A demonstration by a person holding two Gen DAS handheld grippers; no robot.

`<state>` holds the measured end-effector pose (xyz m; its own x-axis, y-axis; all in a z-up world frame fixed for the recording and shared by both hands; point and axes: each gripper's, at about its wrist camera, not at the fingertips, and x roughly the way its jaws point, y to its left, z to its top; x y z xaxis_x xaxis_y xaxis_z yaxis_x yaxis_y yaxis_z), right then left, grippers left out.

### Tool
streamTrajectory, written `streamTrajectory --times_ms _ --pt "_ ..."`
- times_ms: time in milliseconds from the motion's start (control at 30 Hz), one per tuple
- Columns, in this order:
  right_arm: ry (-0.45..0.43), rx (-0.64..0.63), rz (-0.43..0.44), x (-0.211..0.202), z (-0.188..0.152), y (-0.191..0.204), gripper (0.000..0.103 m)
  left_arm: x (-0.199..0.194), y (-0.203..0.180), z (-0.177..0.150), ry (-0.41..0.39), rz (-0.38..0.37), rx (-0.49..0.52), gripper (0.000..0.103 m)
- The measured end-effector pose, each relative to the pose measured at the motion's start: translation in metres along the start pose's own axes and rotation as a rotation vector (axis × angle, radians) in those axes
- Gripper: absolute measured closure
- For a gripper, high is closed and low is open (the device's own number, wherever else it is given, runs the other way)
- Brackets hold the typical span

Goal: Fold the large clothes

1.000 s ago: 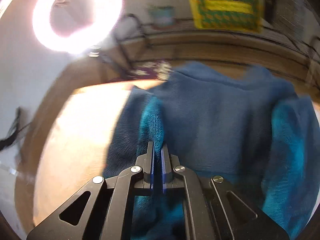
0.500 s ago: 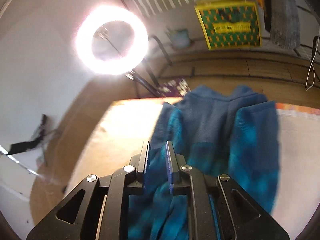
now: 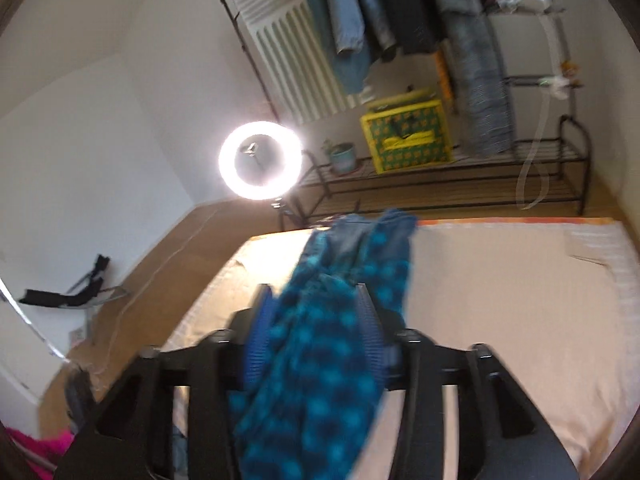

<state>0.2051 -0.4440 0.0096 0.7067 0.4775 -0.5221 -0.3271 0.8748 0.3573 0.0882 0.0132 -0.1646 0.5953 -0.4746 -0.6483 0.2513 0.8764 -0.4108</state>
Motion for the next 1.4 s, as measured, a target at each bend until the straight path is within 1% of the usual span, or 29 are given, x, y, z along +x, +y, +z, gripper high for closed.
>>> streamTrajectory --times_ms 100,167,200,267,333,367,400,500,533,633,733,767,800,867,900,933,967,1000,1033,1067,1100,1167,1267,1300,1400 --pt "0.045 0.012 -0.05 -0.02 -0.041 -0.004 0.056 0.005 0.006 -0.001 0.027 -0.045 -0.06 0.048" --pt "0.095 0.007 -0.066 -0.019 -0.074 -0.003 0.056 0.022 0.012 -0.006 0.078 -0.104 -0.128 0.048" --pt "0.139 0.035 -0.052 -0.014 -0.096 -0.005 0.056 0.03 0.014 -0.009 0.102 -0.127 -0.165 0.048" --pt "0.203 0.103 -0.013 -0.008 -0.126 -0.01 0.055 0.046 0.02 -0.015 0.142 -0.157 -0.223 0.048" --pt "0.271 0.185 0.016 0.011 -0.16 -0.016 0.055 0.063 0.026 -0.023 0.178 -0.164 -0.273 0.048" --pt "0.295 0.202 0.025 0.017 -0.17 -0.016 0.054 0.069 0.029 -0.026 0.19 -0.162 -0.292 0.048" --pt "0.337 0.216 0.04 0.03 -0.183 -0.016 0.054 0.077 0.033 -0.031 0.21 -0.168 -0.322 0.048" --pt "0.4 0.217 0.058 0.047 -0.209 -0.01 0.054 0.089 0.04 -0.042 0.238 -0.19 -0.392 0.048" --pt "0.417 0.229 0.079 0.055 -0.216 -0.01 0.053 0.093 0.042 -0.046 0.246 -0.206 -0.42 0.048" --pt "0.466 0.252 0.129 0.07 -0.229 -0.003 0.052 0.1 0.043 -0.055 0.256 -0.253 -0.47 0.048" --pt "0.513 0.246 0.161 0.084 -0.24 0.005 0.052 0.1 0.039 -0.056 0.248 -0.265 -0.461 0.048" --pt "0.522 0.244 0.177 0.087 -0.242 0.007 0.052 0.1 0.038 -0.056 0.254 -0.262 -0.456 0.051" --pt "0.529 0.245 0.197 0.089 -0.245 0.01 0.049 0.101 0.038 -0.056 0.258 -0.259 -0.455 0.053" --pt "0.535 0.255 0.238 0.092 -0.249 0.014 0.049 0.1 0.037 -0.056 0.27 -0.251 -0.436 0.064" --pt "0.539 0.258 0.254 0.093 -0.251 0.016 0.049 0.101 0.036 -0.056 0.271 -0.252 -0.431 0.068" --pt "0.534 0.263 0.259 0.094 -0.252 0.016 0.05 0.101 0.036 -0.055 0.272 -0.255 -0.424 0.078" --pt "0.535 0.276 0.269 0.096 -0.252 0.016 0.056 0.101 0.034 -0.053 0.276 -0.255 -0.414 0.082" --pt "0.538 0.289 0.28 0.097 -0.253 0.015 0.075 0.103 0.033 -0.05 0.278 -0.255 -0.404 0.084" --pt "0.537 0.292 0.269 0.098 -0.251 0.015 0.085 0.101 0.029 -0.047 0.276 -0.255 -0.385 0.085" --pt "0.535 0.291 0.268 0.097 -0.249 0.015 0.09 0.096 0.025 -0.043 0.267 -0.265 -0.374 0.086" --pt "0.524 0.293 0.281 0.093 -0.246 0.015 0.092 0.091 0.023 -0.04 0.255 -0.28 -0.373 0.086" --pt "0.485 0.311 0.317 0.08 -0.236 0.015 0.093 0.077 0.016 -0.031 0.221 -0.308 -0.365 0.086" --pt "0.426 0.311 0.343 0.063 -0.225 0.016 0.094 0.068 0.012 -0.028 0.198 -0.318 -0.354 0.086" --pt "0.421 0.308 0.339 0.063 -0.226 0.015 0.094 0.069 0.013 -0.03 0.201 -0.315 -0.355 0.086" --pt "0.465 0.31 0.294 0.074 -0.241 0.012 0.094 0.083 0.011 -0.037 0.233 -0.284 -0.339 0.086"
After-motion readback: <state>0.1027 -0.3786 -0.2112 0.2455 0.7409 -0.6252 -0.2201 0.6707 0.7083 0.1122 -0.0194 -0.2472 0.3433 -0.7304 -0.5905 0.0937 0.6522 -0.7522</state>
